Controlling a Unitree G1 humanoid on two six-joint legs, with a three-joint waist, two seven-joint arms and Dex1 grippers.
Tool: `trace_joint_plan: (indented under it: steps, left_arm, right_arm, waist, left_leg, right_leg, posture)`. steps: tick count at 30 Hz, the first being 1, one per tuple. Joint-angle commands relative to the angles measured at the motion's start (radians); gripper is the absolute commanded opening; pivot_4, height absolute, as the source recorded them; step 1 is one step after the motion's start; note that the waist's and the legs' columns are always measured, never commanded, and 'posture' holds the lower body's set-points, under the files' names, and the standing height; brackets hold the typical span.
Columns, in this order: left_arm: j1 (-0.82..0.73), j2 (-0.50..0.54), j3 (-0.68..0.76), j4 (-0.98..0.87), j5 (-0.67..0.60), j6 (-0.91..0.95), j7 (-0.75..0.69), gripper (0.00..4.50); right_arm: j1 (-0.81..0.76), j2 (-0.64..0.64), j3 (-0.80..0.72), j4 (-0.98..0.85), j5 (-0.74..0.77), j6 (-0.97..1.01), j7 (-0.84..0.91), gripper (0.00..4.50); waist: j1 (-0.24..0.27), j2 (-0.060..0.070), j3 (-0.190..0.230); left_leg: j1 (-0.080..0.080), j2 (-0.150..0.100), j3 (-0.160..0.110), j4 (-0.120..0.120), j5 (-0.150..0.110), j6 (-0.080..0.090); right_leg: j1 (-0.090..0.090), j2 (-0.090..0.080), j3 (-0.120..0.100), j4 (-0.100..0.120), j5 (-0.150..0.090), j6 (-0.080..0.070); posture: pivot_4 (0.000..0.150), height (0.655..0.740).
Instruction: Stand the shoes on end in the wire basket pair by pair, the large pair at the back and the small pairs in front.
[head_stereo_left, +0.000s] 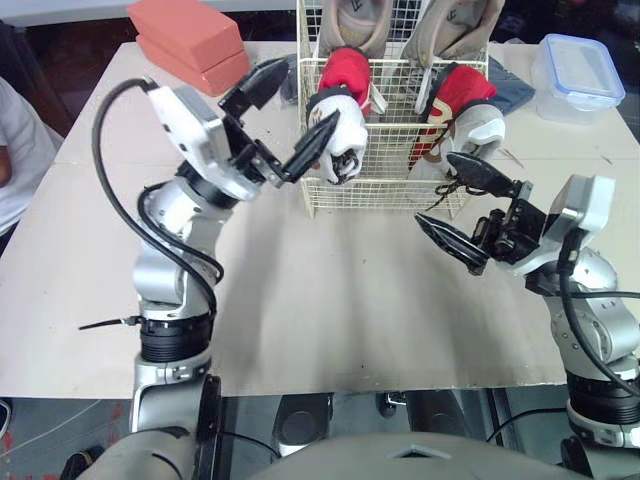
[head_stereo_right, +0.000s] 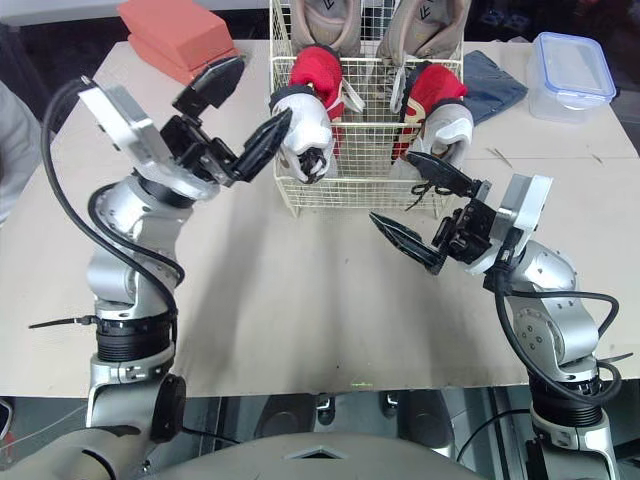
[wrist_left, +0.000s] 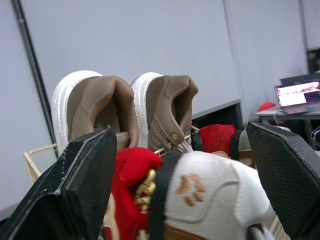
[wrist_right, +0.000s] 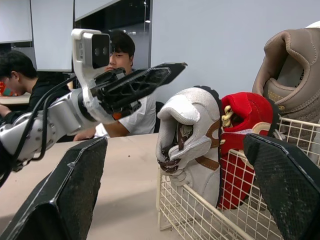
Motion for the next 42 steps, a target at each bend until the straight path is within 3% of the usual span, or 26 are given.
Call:
trace_joint_plan:
  steps: [1, 7, 10, 16, 23, 30, 35, 38, 42]
  left_arm:
    - [-0.039, -0.043, -0.035, -0.059, 0.088, -0.028, 0.104, 4.44]
    - [-0.123, -0.082, -0.046, 0.027, 0.245, -0.085, 0.23, 4.44]
    - [-0.116, -0.075, -0.051, 0.053, 0.273, -0.078, 0.242, 4.44]
    - [-0.042, 0.002, -0.128, 0.128, 0.326, 0.12, 0.191, 4.44]
    - [-0.058, -0.002, -0.121, 0.148, 0.33, 0.107, 0.227, 4.44]
    - [-0.099, -0.054, 0.017, 0.083, 0.184, -0.058, 0.227, 4.44]
    - [-0.033, 0.084, 0.145, 0.013, 0.022, -0.052, 0.07, 4.44]
    - [0.086, 0.181, 0.223, -0.027, -0.11, 0.021, -0.044, 4.44]
    - [0.284, 0.258, 0.303, -0.028, -0.176, 0.047, -0.162, 4.44]
  right_arm:
    - [-0.002, -0.005, -0.014, -0.03, 0.007, -0.014, -0.003, 4.31]
    - [-0.015, -0.003, -0.009, -0.017, 0.005, -0.018, 0.0, 4.31]
    - [-0.014, -0.003, -0.01, -0.017, 0.003, -0.02, 0.0, 4.31]
    - [-0.011, 0.001, -0.008, -0.019, -0.001, -0.023, -0.003, 4.31]
    - [0.008, 0.005, -0.012, -0.023, -0.006, -0.033, -0.001, 4.31]
    - [0.039, -0.001, -0.017, -0.025, -0.002, -0.039, 0.003, 4.31]
    - [0.076, -0.055, -0.08, 0.016, -0.007, -0.057, 0.039, 4.31]
    - [0.106, -0.095, -0.132, 0.056, -0.009, -0.077, 0.069, 4.31]
    - [0.167, -0.14, -0.181, 0.105, -0.017, -0.1, 0.122, 4.31]
  waist:
    - [0.001, 0.0, 0.0]
    - [0.0, 0.0, 0.0]
    - [-0.001, 0.0, 0.0]
    - [-0.001, -0.001, -0.001]
    - [0.001, 0.002, -0.003]
    - [0.0, 0.002, -0.002]
    - [-0.004, 0.002, -0.001]
    - [-0.002, 0.002, 0.0]
    - [0.0, 0.003, 0.0]
  left_leg:
    - [0.0, 0.0, 0.0, 0.0, 0.0, 0.0]
    - [0.0, -0.002, 0.0, 0.0, 0.0, 0.0]
    - [0.0, -0.001, 0.0, 0.0, 0.0, 0.0]
    - [0.0, 0.0, 0.0, 0.0, 0.0, 0.0]
    - [0.011, 0.0, -0.001, 0.0, -0.003, 0.005]
    - [0.014, 0.0, 0.0, -0.001, -0.003, 0.005]
    - [0.012, 0.0, 0.001, -0.002, -0.003, 0.004]
    - [0.013, 0.001, 0.003, -0.004, -0.003, 0.004]
    - [0.013, 0.001, 0.003, -0.004, -0.003, 0.004]
  right_leg:
    - [0.0, 0.0, 0.0, 0.0, 0.0, 0.0]
    - [0.0, 0.0, 0.0, 0.0, 0.0, 0.0]
    - [0.0, 0.0, 0.001, 0.0, 0.0, 0.0]
    - [0.0, 0.0, 0.0, 0.0, 0.0, 0.0]
    - [0.011, -0.001, -0.001, 0.0, -0.002, 0.004]
    - [0.012, -0.001, 0.0, 0.0, -0.002, 0.003]
    - [0.011, 0.0, 0.001, -0.001, -0.002, 0.003]
    - [0.011, -0.001, 0.003, -0.002, -0.002, 0.003]
    - [0.011, -0.002, 0.002, -0.002, -0.003, 0.004]
  posture:
    - [0.15, 0.686]
    - [0.15, 0.686]
    - [0.15, 0.686]
    - [0.15, 0.686]
    - [0.15, 0.686]
    - [0.15, 0.686]
    - [0.15, 0.686]
    - [0.15, 0.686]
    - [0.15, 0.686]
